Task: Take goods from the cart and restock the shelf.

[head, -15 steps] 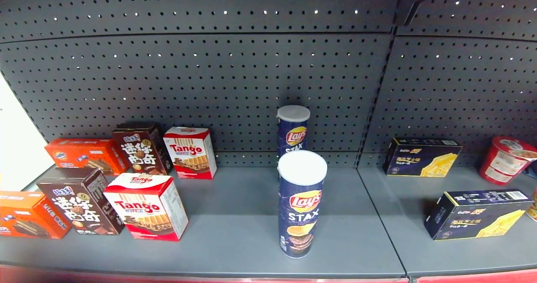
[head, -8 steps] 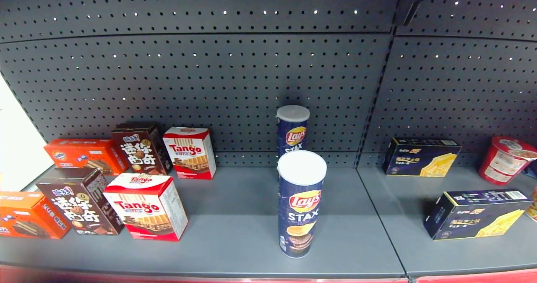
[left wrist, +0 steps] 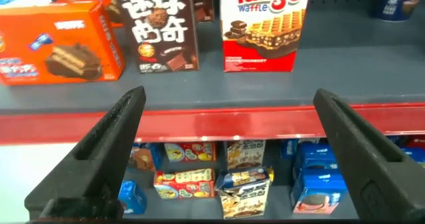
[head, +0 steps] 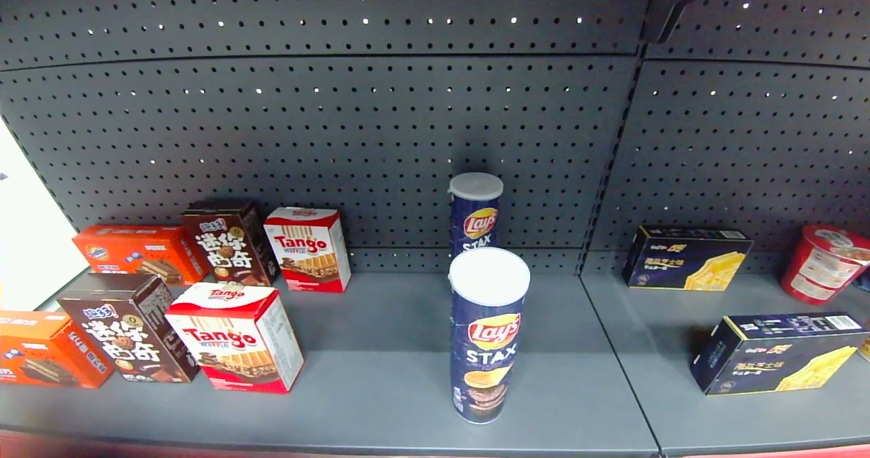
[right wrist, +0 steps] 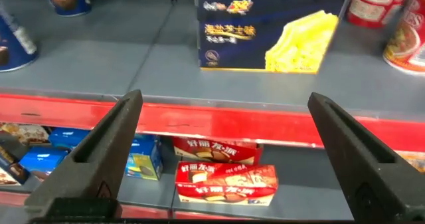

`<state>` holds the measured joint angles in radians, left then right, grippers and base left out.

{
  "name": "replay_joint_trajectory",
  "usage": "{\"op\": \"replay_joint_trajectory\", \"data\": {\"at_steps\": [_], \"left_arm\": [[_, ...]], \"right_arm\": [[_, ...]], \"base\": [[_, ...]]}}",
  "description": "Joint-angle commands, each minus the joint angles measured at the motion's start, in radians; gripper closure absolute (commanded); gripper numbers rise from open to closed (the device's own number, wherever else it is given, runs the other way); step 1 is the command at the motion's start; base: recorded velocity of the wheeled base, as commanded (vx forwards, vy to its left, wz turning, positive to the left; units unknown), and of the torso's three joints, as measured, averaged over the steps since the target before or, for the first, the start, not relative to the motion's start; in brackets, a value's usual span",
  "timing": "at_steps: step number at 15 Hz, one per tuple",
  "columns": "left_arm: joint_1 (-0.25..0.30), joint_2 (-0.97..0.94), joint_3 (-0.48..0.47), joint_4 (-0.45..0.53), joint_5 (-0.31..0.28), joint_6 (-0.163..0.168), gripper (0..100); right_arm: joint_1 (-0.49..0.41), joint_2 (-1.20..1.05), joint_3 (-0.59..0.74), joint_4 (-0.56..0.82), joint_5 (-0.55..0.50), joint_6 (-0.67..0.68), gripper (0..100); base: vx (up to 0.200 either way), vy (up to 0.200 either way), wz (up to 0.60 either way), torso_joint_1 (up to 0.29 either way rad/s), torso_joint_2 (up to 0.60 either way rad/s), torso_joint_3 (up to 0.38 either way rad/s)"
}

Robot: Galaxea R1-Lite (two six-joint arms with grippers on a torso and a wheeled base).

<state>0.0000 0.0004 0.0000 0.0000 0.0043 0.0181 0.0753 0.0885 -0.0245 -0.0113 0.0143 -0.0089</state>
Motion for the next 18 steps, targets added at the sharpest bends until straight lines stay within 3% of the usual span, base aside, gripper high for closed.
{"op": "replay_joint_trajectory", "data": {"at_steps": [1, 14, 18], "left_arm": [[0.000, 0.000, 0.000, 0.000, -0.001, 0.000, 0], [0.000, 0.000, 0.000, 0.000, -0.004, 0.006, 0], [0.000, 0.000, 0.000, 0.000, -0.004, 0.006, 0]], "right_arm": [[0.000, 0.002, 0.000, -0.001, 0.001, 0.000, 0], [0.000, 0.002, 0.000, -0.001, 0.010, -0.002, 0], [0.000, 0.002, 0.000, -0.001, 0.023, -0.003, 0]], "base": [[0.000, 0.000, 0.00, 0.000, 0.00, 0.000], [0.000, 0.000, 0.00, 0.000, 0.00, 0.000], [-0.100, 0.000, 0.00, 0.002, 0.00, 0.001]]}}
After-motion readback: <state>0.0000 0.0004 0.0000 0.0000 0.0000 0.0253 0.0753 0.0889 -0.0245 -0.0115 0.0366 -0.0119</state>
